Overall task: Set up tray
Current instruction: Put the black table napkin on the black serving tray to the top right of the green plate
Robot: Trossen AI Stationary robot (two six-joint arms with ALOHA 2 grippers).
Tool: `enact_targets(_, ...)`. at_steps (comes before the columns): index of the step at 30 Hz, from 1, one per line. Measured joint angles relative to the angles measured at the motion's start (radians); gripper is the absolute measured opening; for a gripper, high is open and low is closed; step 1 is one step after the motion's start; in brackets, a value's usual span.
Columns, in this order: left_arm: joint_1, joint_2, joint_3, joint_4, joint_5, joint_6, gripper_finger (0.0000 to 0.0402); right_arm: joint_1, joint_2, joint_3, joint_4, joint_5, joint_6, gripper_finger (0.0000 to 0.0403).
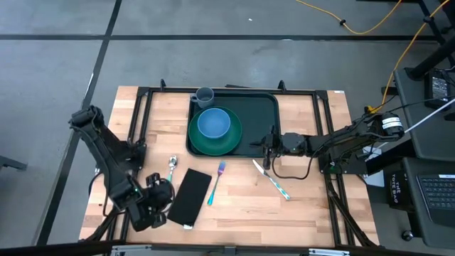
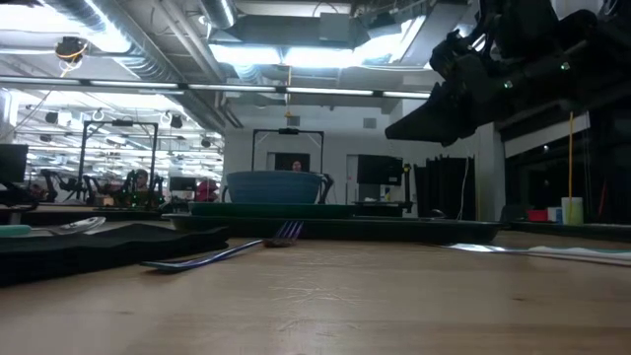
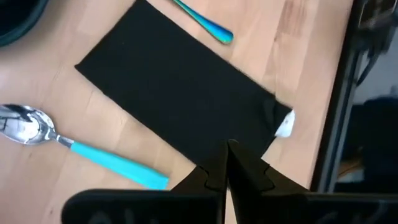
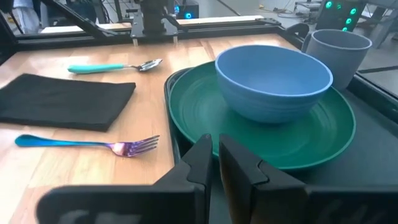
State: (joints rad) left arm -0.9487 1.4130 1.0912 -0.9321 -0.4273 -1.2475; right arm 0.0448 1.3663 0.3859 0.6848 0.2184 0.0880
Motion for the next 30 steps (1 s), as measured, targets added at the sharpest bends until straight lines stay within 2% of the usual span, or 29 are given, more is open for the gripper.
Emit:
enact_targets(11,-0.028,0.133,0.0,0.0,0.032,0.254,0.0007,0.0,0.0,0.0,-0.01,0.0,0.078,0.0036)
enact_targets(16,-0.025,0.202,0.0,0.0,0.056,0.309,0.0007,0.0,0.0,0.0,-0.024,0.0,0.119,0.0036)
enact_targets(24,-0.025,0.262,0.0,0.0,0.065,0.226,0.0009,0.0,0.0,0.0,-0.025,0.0,0.121,0.0036)
enact_targets(27,-0.024,0.262,0.0,0.0,0.111,0.177,0.001,0.0,0.0,0.0,-0.025,0.0,0.135,0.0036)
enact_targets(30,-0.024,0.253,0.0,0.004,0.151,0.06,0.0006,0.0,0.0,0.0,-0.025,0.0,0.142,0.0036)
